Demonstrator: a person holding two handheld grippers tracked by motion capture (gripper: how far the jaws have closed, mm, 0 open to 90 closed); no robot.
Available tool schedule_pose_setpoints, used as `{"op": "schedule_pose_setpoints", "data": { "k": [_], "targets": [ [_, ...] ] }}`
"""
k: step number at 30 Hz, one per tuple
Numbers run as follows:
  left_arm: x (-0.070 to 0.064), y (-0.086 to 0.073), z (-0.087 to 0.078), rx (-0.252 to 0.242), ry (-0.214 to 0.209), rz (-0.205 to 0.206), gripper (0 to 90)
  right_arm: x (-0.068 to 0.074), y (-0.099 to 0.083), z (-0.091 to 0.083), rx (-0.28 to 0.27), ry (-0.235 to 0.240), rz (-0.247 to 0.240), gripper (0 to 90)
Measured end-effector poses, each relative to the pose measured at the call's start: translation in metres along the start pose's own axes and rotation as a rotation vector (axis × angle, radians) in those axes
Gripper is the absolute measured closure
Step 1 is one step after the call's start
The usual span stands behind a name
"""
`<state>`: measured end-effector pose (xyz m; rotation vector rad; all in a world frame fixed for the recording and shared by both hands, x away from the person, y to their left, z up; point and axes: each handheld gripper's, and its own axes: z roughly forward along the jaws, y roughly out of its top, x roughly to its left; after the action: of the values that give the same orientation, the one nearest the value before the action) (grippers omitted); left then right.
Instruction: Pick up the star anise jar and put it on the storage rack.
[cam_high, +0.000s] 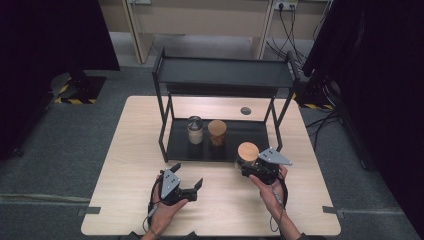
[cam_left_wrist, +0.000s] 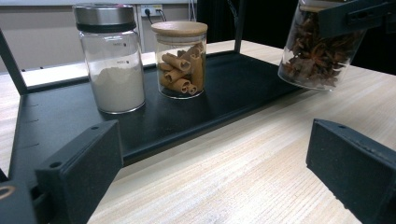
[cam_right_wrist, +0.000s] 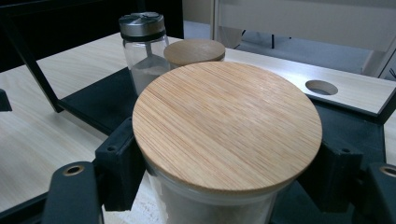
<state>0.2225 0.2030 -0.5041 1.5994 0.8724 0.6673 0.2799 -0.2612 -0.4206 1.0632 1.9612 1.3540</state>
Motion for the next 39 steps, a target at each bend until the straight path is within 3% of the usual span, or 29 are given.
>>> {"op": "schedule_pose_setpoints", "data": {
  "k": [39],
  "targets": [
    [0.000,0.000,0.000,0.000,0.000,0.000,3.3,-0.006,0.014,0.020,-0.008,-0.011,0.005,25.9]
  ]
}}
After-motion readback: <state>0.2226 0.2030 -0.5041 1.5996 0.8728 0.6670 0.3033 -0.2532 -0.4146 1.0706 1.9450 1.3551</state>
